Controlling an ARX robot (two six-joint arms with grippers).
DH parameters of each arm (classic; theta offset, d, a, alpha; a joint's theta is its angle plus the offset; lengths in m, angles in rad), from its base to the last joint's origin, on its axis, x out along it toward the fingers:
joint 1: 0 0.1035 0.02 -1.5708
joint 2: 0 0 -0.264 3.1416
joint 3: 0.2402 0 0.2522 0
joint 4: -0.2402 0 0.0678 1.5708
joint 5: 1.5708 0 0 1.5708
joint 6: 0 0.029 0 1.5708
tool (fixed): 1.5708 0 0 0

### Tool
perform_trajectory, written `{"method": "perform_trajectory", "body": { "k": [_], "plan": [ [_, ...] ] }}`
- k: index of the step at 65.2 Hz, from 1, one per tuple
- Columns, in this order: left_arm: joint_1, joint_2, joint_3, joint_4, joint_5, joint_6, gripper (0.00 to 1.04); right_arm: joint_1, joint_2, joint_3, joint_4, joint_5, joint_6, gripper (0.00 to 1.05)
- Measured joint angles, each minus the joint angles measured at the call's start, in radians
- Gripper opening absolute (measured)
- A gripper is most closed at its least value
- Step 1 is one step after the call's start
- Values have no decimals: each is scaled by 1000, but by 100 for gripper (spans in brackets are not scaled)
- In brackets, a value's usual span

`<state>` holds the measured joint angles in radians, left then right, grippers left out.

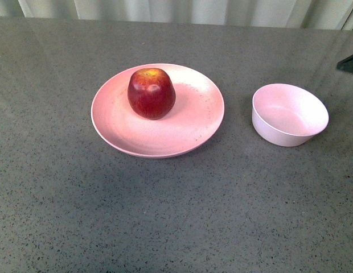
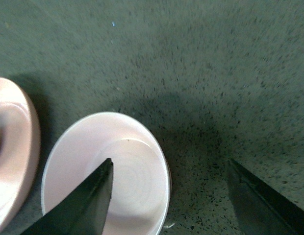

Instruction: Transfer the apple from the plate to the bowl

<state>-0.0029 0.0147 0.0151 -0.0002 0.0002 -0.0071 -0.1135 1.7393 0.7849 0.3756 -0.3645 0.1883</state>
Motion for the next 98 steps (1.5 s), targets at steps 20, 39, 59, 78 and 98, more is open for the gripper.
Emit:
{"method": "perform_trajectory", "body": {
  "k": [20, 39, 59, 78, 98],
  "plan": [
    [0, 0, 0, 0, 0, 0, 96, -57, -408, -338, 288, 105, -77, 84],
    [0, 0, 0, 0, 0, 0, 96, 8, -634, -593, 523, 263, -172, 32],
    [0, 0, 0, 0, 0, 0, 96, 108, -851, -705, 420, 355, -185, 2],
    [0, 0, 0, 0, 0, 0, 96, 111, -1031, -761, 309, 364, -185, 2],
    [0, 0, 0, 0, 0, 0, 96, 111, -1237, -762, 119, 364, -185, 2]
  ]
}}
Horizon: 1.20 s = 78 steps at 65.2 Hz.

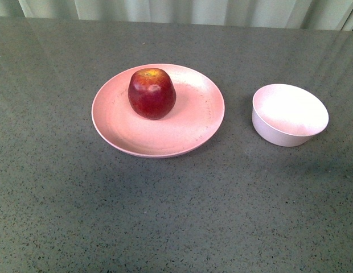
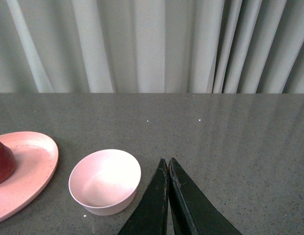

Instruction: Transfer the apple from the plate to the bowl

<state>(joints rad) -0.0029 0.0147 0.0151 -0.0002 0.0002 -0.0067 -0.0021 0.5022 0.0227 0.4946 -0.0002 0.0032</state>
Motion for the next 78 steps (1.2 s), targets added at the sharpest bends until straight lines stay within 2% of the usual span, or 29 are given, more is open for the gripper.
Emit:
{"method": "perform_trajectory", "body": {
  "k": [21, 54, 60, 78],
  "plan": [
    [0, 0, 0, 0, 0, 0, 96, 0, -179, 0, -171, 0, 0, 2],
    [0, 0, 0, 0, 0, 0, 96, 0, -327, 0, -320, 0, 0, 2],
    [0, 0, 0, 0, 0, 0, 96, 0, -455, 0, -477, 1, 0, 2],
    [0, 0, 0, 0, 0, 0, 96, 0, -495, 0, -493, 0, -1, 4]
  ]
}}
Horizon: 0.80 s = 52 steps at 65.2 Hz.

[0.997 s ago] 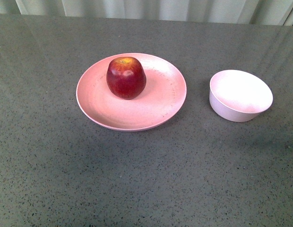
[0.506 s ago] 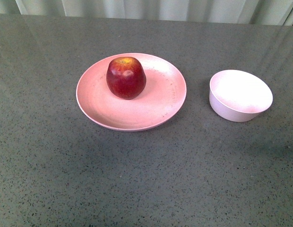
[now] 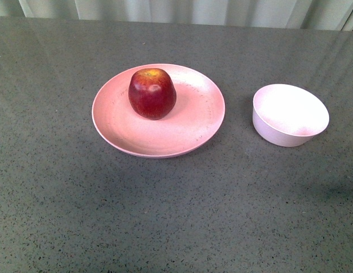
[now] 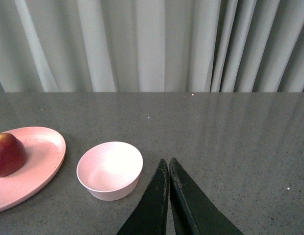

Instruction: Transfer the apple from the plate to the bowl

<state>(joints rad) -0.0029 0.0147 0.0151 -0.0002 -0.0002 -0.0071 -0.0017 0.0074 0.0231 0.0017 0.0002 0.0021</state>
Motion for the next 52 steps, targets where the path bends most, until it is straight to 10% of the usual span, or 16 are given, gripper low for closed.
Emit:
{"method": "perform_trajectory", "body": {
  "k": [11, 20, 34, 52],
  "plan": [
    [2, 2, 1, -2, 7, 0, 96, 0, -1, 0, 0, 0, 1, 34],
    [39, 330, 151, -211, 390, -22, 96, 0, -2, 0, 0, -2, 1, 60],
    [-166, 806, 293, 169, 288, -66, 96, 0, -2, 0, -1, 0, 1, 97],
    [-357, 1317, 520, 435, 158, -61, 96, 0, -2, 0, -1, 0, 1, 96]
  ]
}}
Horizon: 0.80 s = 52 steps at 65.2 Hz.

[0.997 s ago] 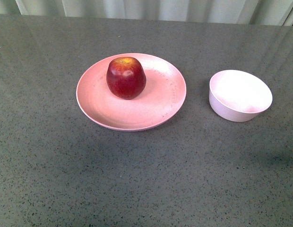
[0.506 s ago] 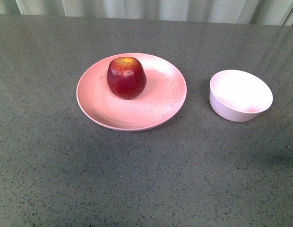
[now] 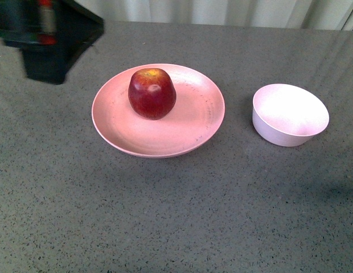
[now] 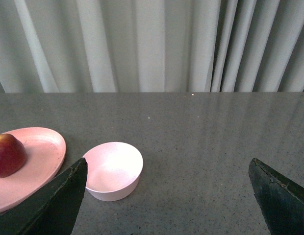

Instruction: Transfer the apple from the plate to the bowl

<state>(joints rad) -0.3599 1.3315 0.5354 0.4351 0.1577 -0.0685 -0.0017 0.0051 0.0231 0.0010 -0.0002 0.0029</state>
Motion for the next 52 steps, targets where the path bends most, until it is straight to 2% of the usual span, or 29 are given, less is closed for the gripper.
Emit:
{"method": "perform_trajectory", "body": {
  "k": [13, 28, 52],
  "plan": [
    [-61, 261, 163, 37, -66, 17, 96, 0, 0, 0, 0, 0, 0, 96],
    [-114, 439, 271, 39, -115, 65, 96, 0, 0, 0, 0, 0, 0, 96],
    [-127, 612, 426, 18, -191, 94, 96, 0, 0, 0, 0, 0, 0, 96]
  ]
}}
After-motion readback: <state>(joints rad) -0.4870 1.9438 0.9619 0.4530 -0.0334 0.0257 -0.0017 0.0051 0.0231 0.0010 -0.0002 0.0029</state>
